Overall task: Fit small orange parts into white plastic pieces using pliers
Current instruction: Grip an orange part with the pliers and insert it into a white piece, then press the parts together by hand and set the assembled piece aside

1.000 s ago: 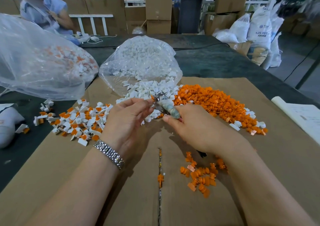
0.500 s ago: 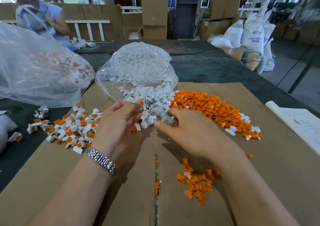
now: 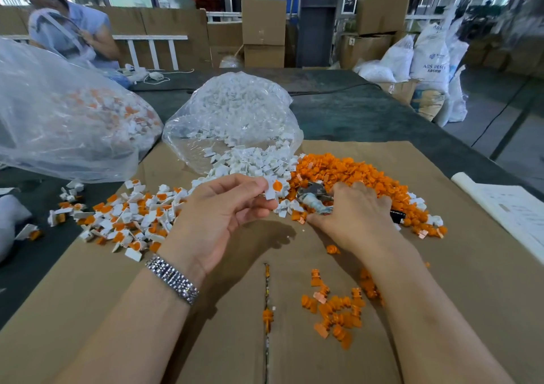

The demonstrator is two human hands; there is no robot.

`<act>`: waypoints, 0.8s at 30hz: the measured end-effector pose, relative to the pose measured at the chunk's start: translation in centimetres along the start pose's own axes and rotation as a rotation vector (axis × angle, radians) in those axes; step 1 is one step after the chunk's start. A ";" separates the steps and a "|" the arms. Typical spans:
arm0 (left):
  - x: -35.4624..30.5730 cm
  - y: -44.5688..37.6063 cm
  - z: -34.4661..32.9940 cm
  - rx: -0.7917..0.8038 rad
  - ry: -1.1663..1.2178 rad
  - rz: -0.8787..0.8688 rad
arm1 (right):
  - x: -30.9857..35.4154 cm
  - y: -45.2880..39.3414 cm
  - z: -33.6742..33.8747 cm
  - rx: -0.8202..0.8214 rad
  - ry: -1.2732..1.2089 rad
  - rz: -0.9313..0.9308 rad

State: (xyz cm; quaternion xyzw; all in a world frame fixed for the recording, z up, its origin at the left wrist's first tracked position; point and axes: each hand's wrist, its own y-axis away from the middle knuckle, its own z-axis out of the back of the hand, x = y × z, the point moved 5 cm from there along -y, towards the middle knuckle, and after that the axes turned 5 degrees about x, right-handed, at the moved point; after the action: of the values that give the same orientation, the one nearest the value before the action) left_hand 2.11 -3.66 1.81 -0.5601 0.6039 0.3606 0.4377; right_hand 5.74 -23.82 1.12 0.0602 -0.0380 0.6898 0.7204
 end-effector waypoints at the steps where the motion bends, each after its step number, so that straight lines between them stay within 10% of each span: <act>1: -0.1 0.0 0.0 0.006 -0.013 -0.003 | 0.0 -0.1 -0.1 0.010 0.002 -0.005; 12: 0.1 -0.1 0.1 -0.023 -0.072 0.020 | -0.4 0.0 0.5 -0.007 -0.127 0.007; 19: -2.9 1.2 3.8 -0.638 -1.238 -0.124 | 0.2 0.5 1.9 -0.053 -0.302 0.280; 24: -3.0 1.1 3.2 -0.605 -1.513 -0.293 | 1.5 0.5 0.9 -0.048 -0.076 0.375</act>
State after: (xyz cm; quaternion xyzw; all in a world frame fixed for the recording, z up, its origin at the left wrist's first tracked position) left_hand 1.43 0.49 3.38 -0.3328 -0.0561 0.7264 0.5987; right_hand 5.31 -22.39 2.21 0.0611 -0.0923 0.8081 0.5786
